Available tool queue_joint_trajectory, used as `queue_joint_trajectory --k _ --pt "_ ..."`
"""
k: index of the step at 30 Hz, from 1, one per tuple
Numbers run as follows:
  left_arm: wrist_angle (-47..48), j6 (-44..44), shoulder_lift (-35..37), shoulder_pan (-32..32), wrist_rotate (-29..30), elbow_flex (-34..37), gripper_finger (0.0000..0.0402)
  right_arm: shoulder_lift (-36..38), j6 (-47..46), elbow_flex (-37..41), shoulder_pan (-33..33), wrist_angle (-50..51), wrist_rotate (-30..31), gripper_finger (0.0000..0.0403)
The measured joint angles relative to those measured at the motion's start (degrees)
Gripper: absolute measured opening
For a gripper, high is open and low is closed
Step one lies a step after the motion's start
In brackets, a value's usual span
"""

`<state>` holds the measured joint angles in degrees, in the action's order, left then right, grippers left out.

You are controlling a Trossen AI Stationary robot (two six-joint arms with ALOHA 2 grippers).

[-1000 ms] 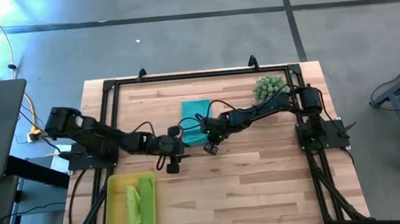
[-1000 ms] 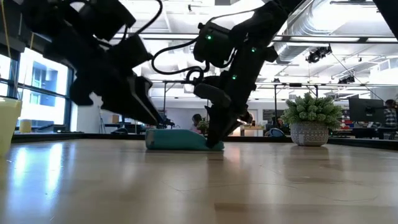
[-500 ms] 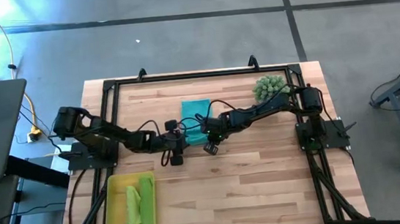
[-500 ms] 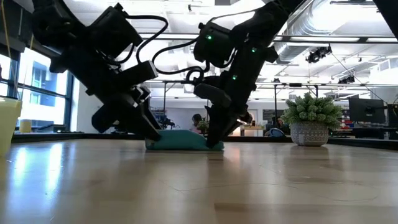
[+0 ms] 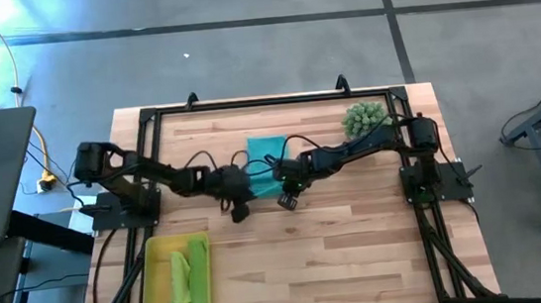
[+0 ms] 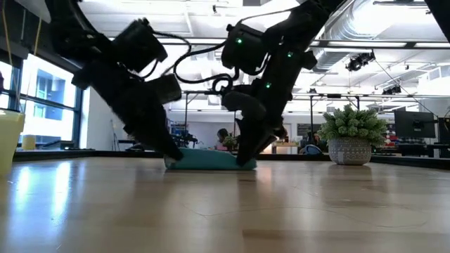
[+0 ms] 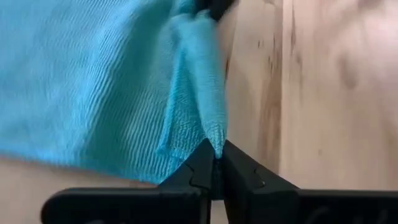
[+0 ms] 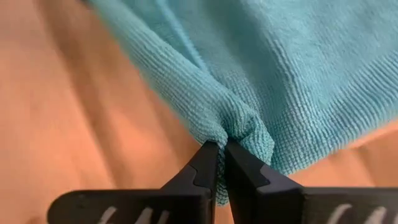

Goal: Roll microfiber towels into tight, uniform cylinder then place into a basket
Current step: Roll the blue microfiber towel

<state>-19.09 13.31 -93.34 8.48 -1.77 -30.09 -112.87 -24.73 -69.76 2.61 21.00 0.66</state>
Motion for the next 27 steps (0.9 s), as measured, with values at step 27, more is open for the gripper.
queue_joint_trajectory --k 27 --pt "3.4 30.3 -4.2 9.7 -19.4 -1.4 0.0007 1.8 -1.0 -0.2 -2.6 -0.1 -9.8 0.0012"
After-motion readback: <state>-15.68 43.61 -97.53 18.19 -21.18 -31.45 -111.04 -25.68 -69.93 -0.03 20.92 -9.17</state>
